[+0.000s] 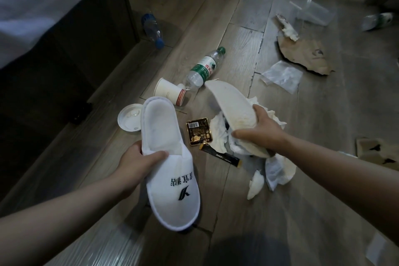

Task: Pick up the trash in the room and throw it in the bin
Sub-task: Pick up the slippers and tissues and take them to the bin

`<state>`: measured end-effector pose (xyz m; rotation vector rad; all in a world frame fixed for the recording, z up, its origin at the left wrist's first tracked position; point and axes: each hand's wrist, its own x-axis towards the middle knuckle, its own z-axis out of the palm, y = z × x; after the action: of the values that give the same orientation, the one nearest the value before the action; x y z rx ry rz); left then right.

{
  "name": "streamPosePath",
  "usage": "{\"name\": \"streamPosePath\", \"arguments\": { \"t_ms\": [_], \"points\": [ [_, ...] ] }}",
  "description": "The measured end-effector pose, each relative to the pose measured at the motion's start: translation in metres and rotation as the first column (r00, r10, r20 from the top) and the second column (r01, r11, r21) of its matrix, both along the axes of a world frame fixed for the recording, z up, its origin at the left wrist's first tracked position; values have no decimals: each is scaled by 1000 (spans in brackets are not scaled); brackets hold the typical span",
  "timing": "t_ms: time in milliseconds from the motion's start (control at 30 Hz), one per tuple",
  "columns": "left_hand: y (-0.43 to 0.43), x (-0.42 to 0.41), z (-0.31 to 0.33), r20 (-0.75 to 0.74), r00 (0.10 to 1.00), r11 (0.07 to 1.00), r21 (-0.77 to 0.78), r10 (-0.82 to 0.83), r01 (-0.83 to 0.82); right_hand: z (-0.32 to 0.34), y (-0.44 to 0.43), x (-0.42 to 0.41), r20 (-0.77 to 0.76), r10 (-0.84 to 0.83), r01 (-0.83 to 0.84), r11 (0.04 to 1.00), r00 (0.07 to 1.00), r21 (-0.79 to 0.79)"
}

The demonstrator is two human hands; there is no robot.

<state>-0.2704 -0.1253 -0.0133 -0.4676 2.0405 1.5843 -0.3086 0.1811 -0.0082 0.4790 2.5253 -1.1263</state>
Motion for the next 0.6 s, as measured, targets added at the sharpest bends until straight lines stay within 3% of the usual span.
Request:
{"name": "streamPosePath", "arguments": {
  "t_ms": [200, 333, 500, 600],
  "points": [
    [8, -10, 26, -53, 999, 1000, -3, 11, -12, 40, 18, 2, 6, -141, 136, 943, 990, -303],
    [27, -43, 57, -121, 992, 999, -3, 33, -33, 75, 39, 3, 19, -259, 232, 826, 966, -515],
    [65, -88, 90, -210, 977, 999, 21, 30, -26, 92, 64, 2, 32, -373, 311, 719, 927, -622],
    [85, -95, 110, -218, 976, 1000, 29, 8, -2, 111, 65, 8, 85, -427, 344, 579, 900, -739]
  ]
}}
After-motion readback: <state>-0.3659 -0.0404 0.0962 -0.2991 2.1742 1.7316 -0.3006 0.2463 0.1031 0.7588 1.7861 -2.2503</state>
